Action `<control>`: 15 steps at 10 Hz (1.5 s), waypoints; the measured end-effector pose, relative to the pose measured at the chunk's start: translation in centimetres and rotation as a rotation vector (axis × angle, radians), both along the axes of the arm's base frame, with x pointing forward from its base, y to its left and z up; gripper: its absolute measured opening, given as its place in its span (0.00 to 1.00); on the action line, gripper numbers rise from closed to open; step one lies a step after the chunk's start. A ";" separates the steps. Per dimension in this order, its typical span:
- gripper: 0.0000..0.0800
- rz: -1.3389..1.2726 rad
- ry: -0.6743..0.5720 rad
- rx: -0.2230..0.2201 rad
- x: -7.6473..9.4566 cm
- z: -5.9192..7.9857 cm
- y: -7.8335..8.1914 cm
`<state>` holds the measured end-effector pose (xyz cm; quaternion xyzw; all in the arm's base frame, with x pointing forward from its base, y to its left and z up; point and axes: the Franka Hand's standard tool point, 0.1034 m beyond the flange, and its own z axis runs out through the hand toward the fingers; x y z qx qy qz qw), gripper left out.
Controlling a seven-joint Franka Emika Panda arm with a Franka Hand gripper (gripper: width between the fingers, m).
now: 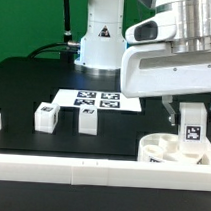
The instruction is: Assemble stool
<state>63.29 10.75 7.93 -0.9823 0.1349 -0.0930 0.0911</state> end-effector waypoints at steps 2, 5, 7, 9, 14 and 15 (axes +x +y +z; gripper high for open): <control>0.44 -0.280 0.039 0.074 -0.4 -0.3 0.3; 0.44 -0.699 0.130 0.192 -0.8 -0.4 0.6; 0.45 -0.739 0.149 0.205 -0.9 -0.5 0.8; 0.68 -0.675 0.142 0.192 -0.9 -0.5 0.9; 0.81 -0.117 0.094 0.110 0.8 2.1 1.4; 0.81 -0.047 0.072 0.096 1.0 2.2 1.4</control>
Offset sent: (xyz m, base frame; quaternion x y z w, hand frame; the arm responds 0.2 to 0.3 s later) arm -0.0048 0.0144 -0.0025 -0.0005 -0.0254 0.3601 0.9326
